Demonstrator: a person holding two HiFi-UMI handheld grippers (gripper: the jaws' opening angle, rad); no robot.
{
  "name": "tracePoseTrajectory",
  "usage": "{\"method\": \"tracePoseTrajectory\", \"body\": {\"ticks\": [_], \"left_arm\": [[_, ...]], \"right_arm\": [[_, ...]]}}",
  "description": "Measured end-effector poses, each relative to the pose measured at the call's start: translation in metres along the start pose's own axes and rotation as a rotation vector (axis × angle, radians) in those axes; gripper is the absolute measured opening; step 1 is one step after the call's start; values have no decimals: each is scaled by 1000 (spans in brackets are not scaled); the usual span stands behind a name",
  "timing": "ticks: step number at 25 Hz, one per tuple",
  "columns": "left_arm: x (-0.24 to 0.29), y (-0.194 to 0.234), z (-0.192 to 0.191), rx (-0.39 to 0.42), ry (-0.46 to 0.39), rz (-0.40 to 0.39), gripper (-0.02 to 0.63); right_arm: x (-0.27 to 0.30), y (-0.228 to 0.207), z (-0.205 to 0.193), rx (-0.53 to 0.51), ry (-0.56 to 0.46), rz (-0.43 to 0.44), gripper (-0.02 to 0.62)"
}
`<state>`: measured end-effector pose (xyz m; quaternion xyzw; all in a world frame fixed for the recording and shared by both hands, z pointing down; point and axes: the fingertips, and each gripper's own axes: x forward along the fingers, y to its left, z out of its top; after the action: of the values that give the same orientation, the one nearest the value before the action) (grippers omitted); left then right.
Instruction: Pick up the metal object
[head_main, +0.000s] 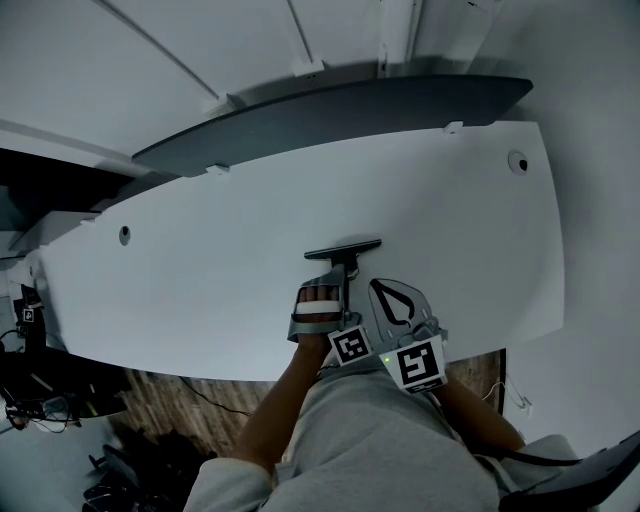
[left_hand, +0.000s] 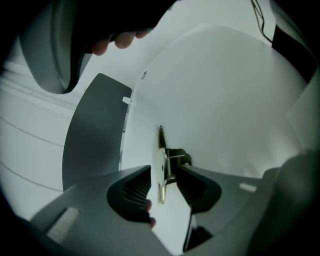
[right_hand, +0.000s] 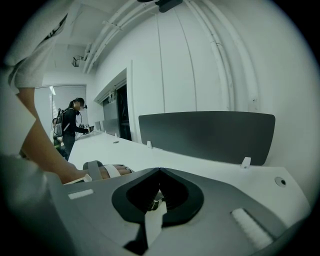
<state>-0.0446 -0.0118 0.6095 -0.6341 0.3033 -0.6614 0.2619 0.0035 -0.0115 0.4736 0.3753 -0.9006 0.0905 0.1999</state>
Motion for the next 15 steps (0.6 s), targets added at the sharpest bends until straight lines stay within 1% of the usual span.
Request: {"method": "tracePoseTrajectory", "body": {"ticks": [3, 8, 12, 15], "left_arm": [[5, 5, 0, 5, -1, 28, 126], [11, 7, 1, 28, -12, 82, 41], [12, 7, 1, 0, -29, 86, 25], [12, 8, 1, 7, -41, 88, 20]], "right_arm": [[0, 1, -3, 41, 2, -4, 2], [1, 2, -3, 10, 10, 5, 2], [1, 2, -2, 15, 11, 2, 2], [1, 2, -3, 24, 4, -1, 2]]}}
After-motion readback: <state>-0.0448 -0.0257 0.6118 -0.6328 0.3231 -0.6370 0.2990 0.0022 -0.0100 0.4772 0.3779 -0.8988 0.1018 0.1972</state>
